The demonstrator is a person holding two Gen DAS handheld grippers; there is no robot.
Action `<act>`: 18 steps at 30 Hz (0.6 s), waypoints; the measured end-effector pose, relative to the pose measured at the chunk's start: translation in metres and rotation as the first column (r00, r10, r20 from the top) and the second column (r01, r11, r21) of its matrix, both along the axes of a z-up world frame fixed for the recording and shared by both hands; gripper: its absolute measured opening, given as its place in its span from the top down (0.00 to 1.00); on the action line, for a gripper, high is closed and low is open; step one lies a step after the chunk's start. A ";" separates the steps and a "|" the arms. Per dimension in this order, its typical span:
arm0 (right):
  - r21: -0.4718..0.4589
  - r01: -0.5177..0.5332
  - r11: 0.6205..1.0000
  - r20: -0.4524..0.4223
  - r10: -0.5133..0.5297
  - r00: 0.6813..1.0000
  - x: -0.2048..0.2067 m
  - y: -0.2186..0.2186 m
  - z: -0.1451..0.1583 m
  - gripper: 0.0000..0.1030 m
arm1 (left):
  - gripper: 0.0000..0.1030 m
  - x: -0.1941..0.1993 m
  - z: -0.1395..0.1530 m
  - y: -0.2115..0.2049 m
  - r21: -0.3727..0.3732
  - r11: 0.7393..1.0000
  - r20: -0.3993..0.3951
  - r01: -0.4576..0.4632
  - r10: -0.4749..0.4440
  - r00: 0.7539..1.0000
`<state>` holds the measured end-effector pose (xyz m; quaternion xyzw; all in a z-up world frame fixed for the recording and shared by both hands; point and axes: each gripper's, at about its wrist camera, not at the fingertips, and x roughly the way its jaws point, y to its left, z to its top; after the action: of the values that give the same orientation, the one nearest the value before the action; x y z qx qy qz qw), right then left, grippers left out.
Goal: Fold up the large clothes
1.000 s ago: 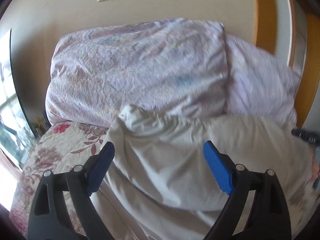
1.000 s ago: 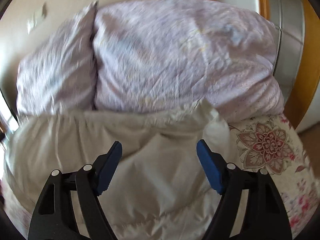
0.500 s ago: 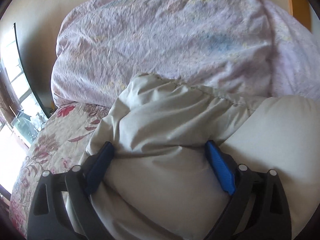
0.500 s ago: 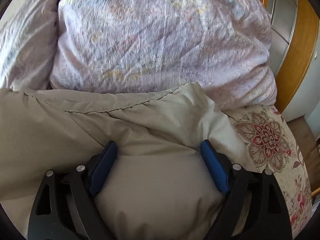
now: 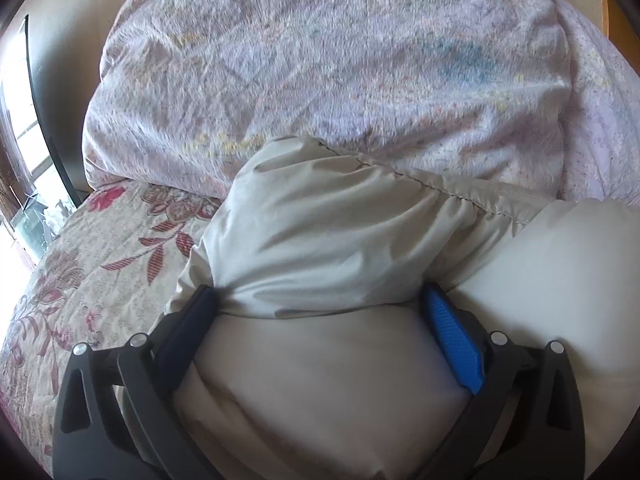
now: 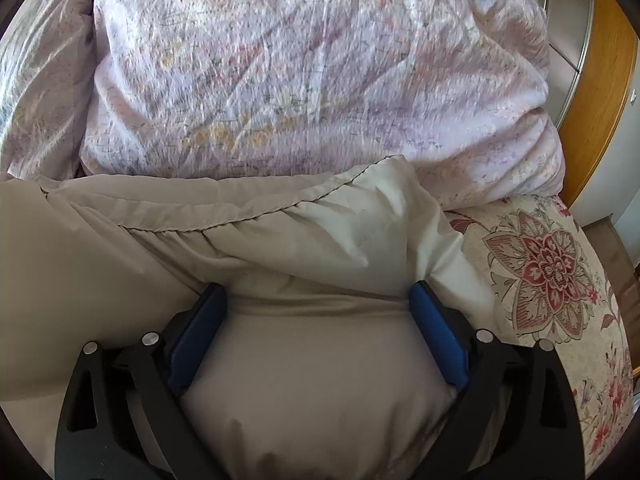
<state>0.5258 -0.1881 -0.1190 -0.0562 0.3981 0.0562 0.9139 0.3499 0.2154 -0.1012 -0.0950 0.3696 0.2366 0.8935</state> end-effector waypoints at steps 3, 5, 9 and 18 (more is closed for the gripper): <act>0.000 0.005 1.000 -0.007 -0.005 1.000 0.006 -0.007 -0.005 0.08 | 0.02 0.005 -0.003 0.001 -0.005 1.000 -0.021 0.002 -0.002 1.000; -0.003 0.007 1.000 -0.009 -0.008 1.000 0.007 -0.009 -0.006 0.08 | 0.02 0.008 -0.005 0.002 -0.006 1.000 -0.031 0.001 -0.001 1.000; -0.004 0.014 1.000 -0.006 -0.014 1.000 0.008 -0.009 -0.007 0.08 | 0.02 0.015 -0.008 0.003 -0.005 1.000 -0.051 0.001 -0.001 0.999; 0.011 0.015 1.000 -0.013 -0.015 1.000 0.011 -0.014 -0.009 0.08 | 0.02 0.023 -0.009 0.004 -0.005 1.000 -0.073 0.000 -0.001 0.997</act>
<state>0.5369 -0.2018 -0.1281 -0.0476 0.4042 0.0519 0.9119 0.3724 0.2195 -0.1107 -0.0882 0.4027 0.2389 0.8792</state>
